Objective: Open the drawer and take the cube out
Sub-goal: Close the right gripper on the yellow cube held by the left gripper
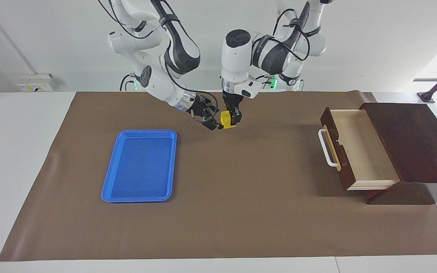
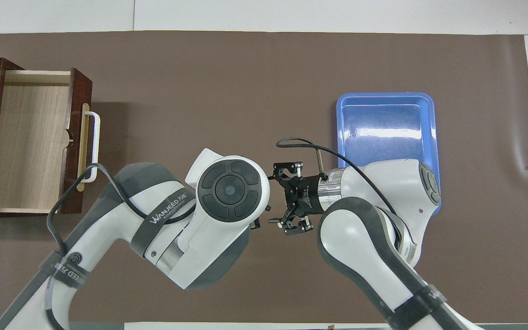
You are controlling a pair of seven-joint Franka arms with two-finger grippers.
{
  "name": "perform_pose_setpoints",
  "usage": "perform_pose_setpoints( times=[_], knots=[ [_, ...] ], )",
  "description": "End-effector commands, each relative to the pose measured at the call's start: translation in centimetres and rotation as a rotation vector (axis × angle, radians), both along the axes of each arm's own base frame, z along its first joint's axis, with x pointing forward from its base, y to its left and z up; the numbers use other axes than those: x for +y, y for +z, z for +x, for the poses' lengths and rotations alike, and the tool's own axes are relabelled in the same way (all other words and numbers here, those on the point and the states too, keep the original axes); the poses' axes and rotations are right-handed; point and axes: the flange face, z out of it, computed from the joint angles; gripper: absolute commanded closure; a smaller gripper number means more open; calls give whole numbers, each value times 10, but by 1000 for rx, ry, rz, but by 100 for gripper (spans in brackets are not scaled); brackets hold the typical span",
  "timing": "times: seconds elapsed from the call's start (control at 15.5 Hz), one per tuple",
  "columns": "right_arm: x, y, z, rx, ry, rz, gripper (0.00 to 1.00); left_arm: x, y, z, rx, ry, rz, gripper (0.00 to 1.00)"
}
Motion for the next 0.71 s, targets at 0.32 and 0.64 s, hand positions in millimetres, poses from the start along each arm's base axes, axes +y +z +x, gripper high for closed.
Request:
perform_pose_setpoints(
  times=[0.32,0.64],
  knots=[
    [-8,1,7,-11,-7,26,0,0,6,-6,-7,-12,-16,100],
    [6,2,-1,-10,16,28,0,-3,6,-9,-6,-19,-15,100]
  ],
)
